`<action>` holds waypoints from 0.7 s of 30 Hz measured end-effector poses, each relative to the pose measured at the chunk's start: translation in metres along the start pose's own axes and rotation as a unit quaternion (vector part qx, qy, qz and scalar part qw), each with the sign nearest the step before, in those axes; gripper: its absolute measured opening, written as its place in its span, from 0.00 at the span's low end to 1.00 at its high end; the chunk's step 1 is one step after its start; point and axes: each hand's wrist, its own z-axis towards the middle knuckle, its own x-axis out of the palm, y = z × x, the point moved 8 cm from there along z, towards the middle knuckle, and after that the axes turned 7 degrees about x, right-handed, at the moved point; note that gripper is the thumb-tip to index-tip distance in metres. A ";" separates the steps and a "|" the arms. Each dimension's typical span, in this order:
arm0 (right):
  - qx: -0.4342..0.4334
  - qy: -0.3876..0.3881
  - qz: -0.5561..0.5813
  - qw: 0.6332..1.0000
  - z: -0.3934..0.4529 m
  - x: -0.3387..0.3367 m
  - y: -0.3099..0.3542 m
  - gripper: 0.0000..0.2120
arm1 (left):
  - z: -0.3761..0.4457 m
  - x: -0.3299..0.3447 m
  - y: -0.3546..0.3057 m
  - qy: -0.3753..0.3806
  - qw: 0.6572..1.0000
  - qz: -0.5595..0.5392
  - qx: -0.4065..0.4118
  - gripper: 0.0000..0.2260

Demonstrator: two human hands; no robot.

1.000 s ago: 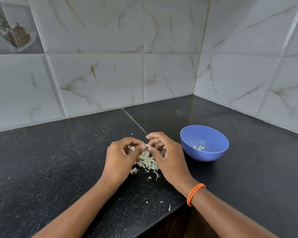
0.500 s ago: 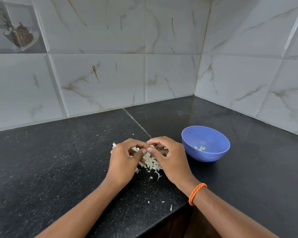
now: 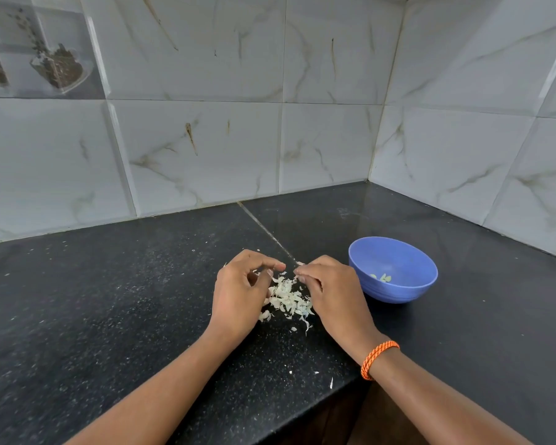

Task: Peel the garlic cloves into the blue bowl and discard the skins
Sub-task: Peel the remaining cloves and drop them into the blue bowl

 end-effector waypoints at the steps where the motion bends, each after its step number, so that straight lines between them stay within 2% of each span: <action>1: -0.018 0.018 -0.036 0.999 0.002 0.002 0.002 0.12 | 0.000 0.000 0.001 0.000 1.000 0.001 -0.002 0.17; 10: -0.054 0.121 -0.154 0.979 0.018 0.005 0.013 0.10 | -0.001 -0.002 0.003 -0.003 1.000 -0.001 -0.024 0.16; 12: -0.082 0.089 -0.155 0.981 0.026 -0.011 0.024 0.10 | -0.001 -0.002 0.003 -0.005 1.000 -0.002 -0.025 0.15; 16: -0.088 -0.045 -0.163 0.982 0.043 -0.049 0.028 0.09 | 0.000 -0.003 0.006 -0.009 1.000 0.006 -0.021 0.15; 17: -0.084 -0.036 -0.180 0.979 0.040 -0.043 0.025 0.10 | 0.000 -0.002 0.006 -0.008 1.000 0.007 -0.019 0.15; 20: -0.078 0.139 -0.225 0.961 0.008 0.020 0.019 0.12 | 0.001 -0.001 0.007 -0.009 1.000 0.006 -0.020 0.15; 21: -0.079 0.167 -0.231 0.955 0.004 0.029 0.019 0.12 | 0.001 -0.001 0.007 -0.011 1.000 0.003 -0.019 0.14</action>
